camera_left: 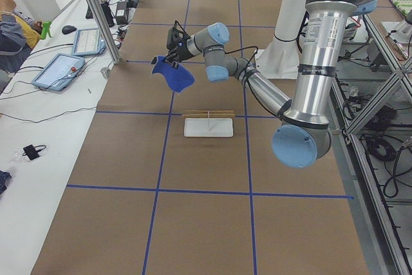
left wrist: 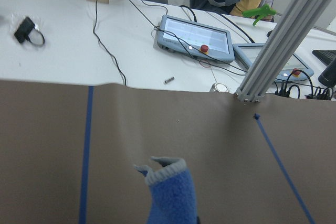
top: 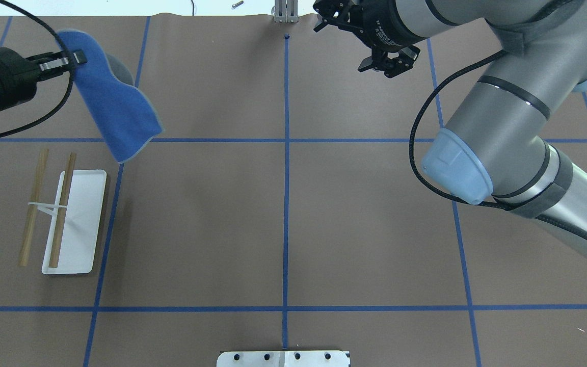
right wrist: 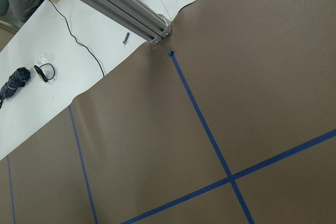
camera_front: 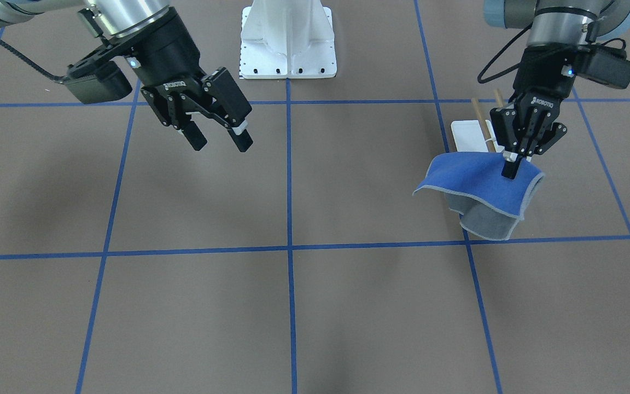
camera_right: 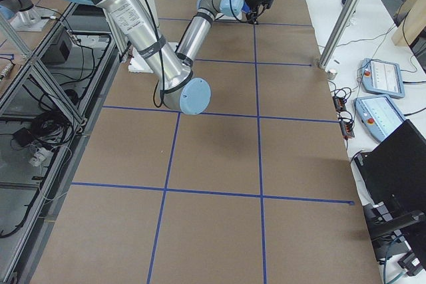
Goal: Hang towel on rack
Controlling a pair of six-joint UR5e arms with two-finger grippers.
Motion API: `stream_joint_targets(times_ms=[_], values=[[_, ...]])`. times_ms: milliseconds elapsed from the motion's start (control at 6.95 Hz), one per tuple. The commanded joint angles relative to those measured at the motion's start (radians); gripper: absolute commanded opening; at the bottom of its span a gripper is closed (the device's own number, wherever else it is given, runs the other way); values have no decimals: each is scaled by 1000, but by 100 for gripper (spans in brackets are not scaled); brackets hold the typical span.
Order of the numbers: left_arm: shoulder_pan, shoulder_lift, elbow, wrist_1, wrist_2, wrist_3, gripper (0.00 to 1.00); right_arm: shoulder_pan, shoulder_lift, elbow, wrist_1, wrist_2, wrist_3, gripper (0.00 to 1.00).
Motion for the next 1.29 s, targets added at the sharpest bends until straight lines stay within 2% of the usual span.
stream_joint_targets(times_ms=[0,288,432,719,863,1151], values=[[45,177,18,-287,14,-100,0,26,-62,31,2,4,-37,100],[238,215,24,-396,107,-158,0,31,-86,39,2,0,-65,100],[297,214,41,-445,117,-236,0,31,-87,39,2,0,-67,100],[337,208,39,-495,114,-255,0,29,-92,38,2,-2,-65,100],[342,246,38,-515,114,-255,0,29,-92,41,2,-2,-65,100],[341,414,41,-624,115,-253,0,29,-92,41,2,-2,-65,100]])
